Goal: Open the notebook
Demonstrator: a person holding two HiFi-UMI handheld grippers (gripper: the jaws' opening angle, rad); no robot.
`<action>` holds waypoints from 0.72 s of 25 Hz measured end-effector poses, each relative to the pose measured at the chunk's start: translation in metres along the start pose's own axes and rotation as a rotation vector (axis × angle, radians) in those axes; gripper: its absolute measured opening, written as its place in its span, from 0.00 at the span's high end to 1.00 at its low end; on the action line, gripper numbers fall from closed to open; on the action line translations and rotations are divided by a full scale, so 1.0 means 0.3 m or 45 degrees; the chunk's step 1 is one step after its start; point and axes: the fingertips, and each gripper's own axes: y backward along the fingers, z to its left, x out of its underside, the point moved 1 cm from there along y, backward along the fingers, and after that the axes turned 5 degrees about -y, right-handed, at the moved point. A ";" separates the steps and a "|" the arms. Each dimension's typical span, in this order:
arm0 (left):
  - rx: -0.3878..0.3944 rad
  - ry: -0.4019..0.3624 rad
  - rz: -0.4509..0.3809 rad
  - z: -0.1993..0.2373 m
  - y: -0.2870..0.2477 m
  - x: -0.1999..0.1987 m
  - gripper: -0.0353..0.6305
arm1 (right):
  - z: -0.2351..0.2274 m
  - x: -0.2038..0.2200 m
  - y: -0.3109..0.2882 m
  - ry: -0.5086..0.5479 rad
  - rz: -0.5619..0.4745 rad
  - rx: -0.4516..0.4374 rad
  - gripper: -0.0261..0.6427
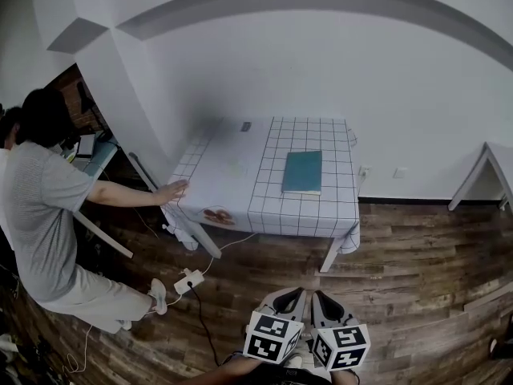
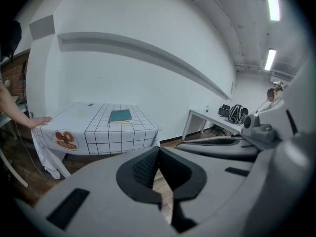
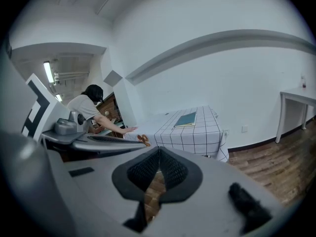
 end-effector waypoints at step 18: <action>0.136 0.027 0.003 0.407 -0.273 -0.186 0.93 | -0.029 -0.204 -0.453 -0.013 0.046 0.131 0.94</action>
